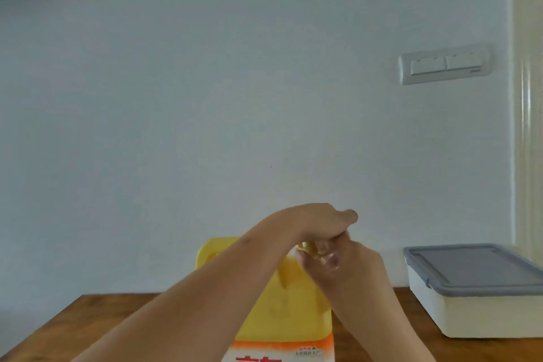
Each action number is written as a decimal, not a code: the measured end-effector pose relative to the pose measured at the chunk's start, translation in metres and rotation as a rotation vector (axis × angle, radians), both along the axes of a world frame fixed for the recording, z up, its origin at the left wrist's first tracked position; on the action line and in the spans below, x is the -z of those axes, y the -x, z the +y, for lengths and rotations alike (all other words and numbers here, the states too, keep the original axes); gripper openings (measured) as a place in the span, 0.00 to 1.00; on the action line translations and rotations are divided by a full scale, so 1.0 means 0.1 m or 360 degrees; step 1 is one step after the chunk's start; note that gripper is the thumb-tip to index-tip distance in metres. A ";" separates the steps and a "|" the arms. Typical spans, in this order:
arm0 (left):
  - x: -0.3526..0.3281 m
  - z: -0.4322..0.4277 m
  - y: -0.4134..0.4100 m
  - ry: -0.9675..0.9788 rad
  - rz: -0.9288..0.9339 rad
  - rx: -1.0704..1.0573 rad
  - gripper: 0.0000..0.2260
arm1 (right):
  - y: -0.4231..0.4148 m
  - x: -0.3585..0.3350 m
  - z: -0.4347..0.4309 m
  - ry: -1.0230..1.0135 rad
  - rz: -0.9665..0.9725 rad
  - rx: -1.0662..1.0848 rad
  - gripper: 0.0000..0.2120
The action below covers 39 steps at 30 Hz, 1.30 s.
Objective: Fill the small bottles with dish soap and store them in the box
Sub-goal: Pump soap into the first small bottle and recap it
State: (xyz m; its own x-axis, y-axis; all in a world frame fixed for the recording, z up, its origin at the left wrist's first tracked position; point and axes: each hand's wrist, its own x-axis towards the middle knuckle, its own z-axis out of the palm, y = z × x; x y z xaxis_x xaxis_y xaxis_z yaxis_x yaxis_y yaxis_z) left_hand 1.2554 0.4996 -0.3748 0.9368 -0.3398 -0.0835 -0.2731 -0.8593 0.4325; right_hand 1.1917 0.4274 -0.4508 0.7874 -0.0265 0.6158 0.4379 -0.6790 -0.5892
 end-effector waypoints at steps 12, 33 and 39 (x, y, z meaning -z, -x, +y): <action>0.20 0.00 0.01 -0.0057 -0.0160 -0.0041 0.24 | -0.04 0.14 0.04 -0.0121 -0.0058 0.0077 0.11; 0.14 0.20 0.20 0.0785 -0.0414 0.0012 0.16 | -0.05 0.10 0.04 -0.0244 -0.0050 0.0020 0.16; 0.12 0.61 0.38 0.0574 -0.0430 0.0396 0.10 | -0.04 0.11 0.00 -0.0147 0.0022 -0.0084 0.13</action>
State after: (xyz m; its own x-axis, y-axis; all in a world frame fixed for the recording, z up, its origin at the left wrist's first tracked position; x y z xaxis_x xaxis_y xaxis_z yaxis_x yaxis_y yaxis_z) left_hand 1.2172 0.5610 -0.3870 0.7958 -0.5178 0.3140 -0.5934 -0.5632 0.5751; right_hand 1.1959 0.4273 -0.4617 0.7977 -0.0408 0.6017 0.4631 -0.5977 -0.6544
